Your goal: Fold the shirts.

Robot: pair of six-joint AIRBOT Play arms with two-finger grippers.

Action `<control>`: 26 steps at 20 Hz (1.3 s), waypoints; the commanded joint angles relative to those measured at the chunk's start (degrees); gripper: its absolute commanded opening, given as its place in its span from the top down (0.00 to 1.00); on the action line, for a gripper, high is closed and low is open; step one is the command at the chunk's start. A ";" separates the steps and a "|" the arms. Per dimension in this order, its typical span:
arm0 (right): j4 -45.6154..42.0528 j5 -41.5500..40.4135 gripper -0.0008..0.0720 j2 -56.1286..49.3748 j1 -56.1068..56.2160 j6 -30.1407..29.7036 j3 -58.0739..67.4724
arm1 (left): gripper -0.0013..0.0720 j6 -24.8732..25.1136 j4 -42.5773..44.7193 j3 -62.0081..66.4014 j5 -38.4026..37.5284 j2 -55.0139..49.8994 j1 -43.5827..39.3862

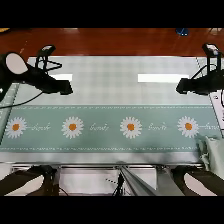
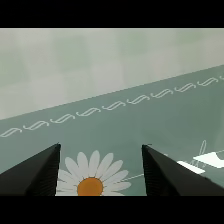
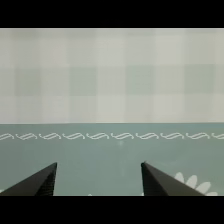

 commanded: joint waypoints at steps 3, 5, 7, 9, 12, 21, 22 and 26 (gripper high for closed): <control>-4.52 1.99 0.17 -1.86 2.08 0.81 1.55 | 0.16 -8.72 5.79 -6.82 9.14 5.88 -2.80; -3.54 2.51 0.17 -1.84 2.14 0.79 1.55 | 0.16 -8.72 7.93 -6.80 11.82 5.88 -3.87; -3.48 2.78 0.17 -1.84 2.14 0.81 1.55 | 0.17 -8.81 14.05 -6.75 13.00 5.86 -6.82; -3.52 2.84 0.17 -1.84 2.14 0.81 1.55 | 0.17 -10.27 17.07 -6.78 13.29 5.84 -9.29; -3.54 2.80 0.17 -1.84 2.14 0.81 1.55 | 0.17 -10.23 17.00 -6.78 13.49 5.84 -9.86; -3.63 2.80 0.17 -1.84 2.12 0.81 1.55 | 0.17 -10.21 17.03 -6.78 13.49 5.84 -9.75; -3.63 2.80 0.17 -1.84 2.14 0.81 1.55 | 0.17 -10.23 17.03 -6.78 13.49 5.84 -9.75; -3.63 2.80 0.17 -1.84 2.12 0.81 1.55 | 0.17 -10.23 17.03 -6.78 13.49 5.84 -9.75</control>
